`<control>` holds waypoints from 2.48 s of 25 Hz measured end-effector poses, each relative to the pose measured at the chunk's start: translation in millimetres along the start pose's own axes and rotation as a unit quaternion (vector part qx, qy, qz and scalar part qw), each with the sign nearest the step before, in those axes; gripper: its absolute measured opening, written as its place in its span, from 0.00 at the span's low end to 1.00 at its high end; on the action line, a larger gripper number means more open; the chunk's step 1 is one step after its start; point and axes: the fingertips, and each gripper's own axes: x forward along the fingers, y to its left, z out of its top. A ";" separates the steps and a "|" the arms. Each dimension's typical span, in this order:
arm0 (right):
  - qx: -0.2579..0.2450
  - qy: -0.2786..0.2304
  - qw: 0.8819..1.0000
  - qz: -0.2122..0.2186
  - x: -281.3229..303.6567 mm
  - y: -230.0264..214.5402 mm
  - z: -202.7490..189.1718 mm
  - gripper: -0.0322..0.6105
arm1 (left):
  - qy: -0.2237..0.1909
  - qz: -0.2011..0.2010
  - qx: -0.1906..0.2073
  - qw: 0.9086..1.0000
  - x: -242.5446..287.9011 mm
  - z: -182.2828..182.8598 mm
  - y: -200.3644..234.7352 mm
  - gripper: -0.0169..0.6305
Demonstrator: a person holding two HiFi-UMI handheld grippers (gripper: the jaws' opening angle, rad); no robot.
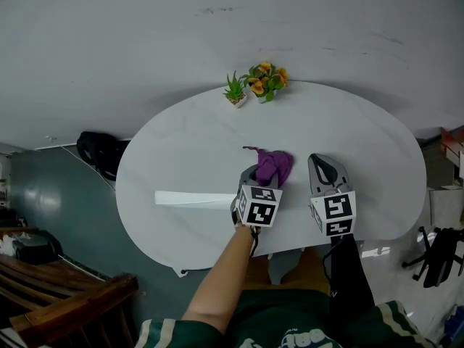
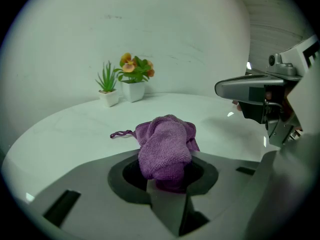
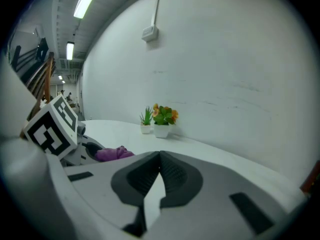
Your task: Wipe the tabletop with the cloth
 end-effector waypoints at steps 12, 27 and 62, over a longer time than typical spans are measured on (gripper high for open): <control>-0.040 -0.007 0.996 0.083 53.9 133.5 38.8 0.05 | -0.002 0.071 -0.058 0.996 -70.5 -54.2 134.4 0.23; -0.089 -0.015 0.974 0.210 92.5 286.8 75.3 0.05 | 0.006 0.172 -0.121 0.978 -166.9 -127.0 256.5 0.23; -0.080 -0.036 0.968 0.236 71.6 282.6 87.1 0.05 | 0.017 0.315 -0.207 0.926 -268.6 -178.2 289.8 0.22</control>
